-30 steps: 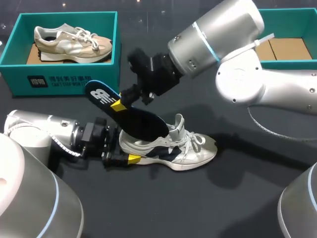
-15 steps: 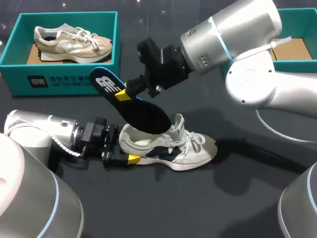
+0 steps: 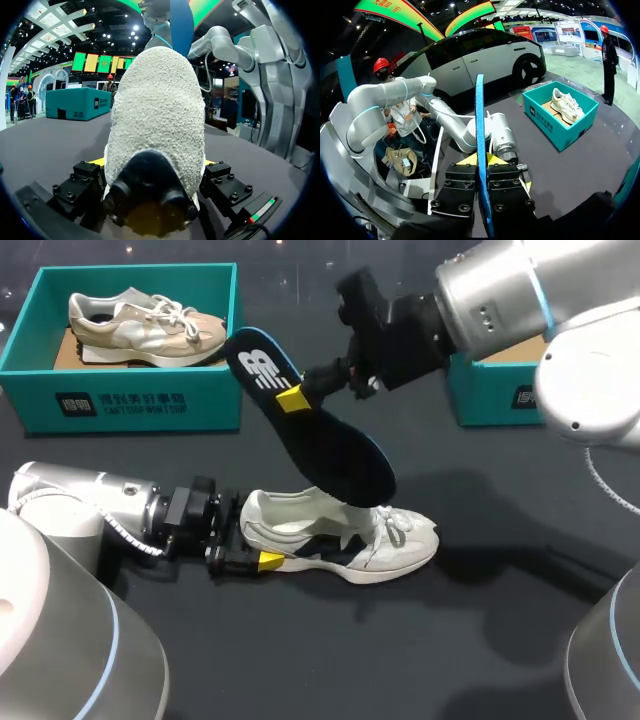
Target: Take the shoe out of the shoebox, open the shoe tongue, remove and reinsert the insole, then place the shoe into the shoebox
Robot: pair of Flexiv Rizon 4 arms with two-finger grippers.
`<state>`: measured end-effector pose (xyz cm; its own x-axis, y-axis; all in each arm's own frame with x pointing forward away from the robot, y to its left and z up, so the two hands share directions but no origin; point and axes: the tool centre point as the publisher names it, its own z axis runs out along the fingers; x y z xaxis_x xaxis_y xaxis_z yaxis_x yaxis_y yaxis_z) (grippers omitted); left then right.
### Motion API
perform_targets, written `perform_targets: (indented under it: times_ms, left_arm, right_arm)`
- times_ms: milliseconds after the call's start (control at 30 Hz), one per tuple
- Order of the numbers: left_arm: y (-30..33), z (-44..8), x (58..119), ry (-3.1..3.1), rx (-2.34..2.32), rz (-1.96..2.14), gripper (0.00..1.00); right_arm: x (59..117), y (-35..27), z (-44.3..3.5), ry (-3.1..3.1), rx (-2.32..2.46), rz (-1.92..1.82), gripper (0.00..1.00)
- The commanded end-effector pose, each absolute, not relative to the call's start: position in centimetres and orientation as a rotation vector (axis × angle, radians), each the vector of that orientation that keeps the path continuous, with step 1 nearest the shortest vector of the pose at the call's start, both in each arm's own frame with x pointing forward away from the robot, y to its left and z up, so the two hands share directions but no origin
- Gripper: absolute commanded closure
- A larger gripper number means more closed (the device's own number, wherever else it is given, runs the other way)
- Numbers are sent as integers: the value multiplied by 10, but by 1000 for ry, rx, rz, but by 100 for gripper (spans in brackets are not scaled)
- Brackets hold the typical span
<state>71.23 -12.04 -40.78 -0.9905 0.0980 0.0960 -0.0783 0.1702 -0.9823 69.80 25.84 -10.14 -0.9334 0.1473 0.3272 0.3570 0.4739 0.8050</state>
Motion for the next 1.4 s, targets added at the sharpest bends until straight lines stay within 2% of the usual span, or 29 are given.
perform_targets:
  times_ms: [33,267,700,900,1400]
  left_arm:
    - [-121,-409,712,-2295,-19,1940,100]
    - [-121,-409,712,-2295,-19,1940,100]
    - [-121,-409,712,-2295,-19,1940,100]
    - [-121,-409,712,-2295,-19,1940,100]
    - [-121,-409,712,-2295,-19,1940,100]
  right_arm:
    - [692,238,-91,-2514,-451,-1509,100]
    - [680,168,-56,-2380,-450,-1769,100]
    - [680,168,-56,-2380,-450,-1769,100]
    - [662,150,-42,-2288,-449,-1876,100]
    - [653,149,-40,-2217,-436,-1819,100]
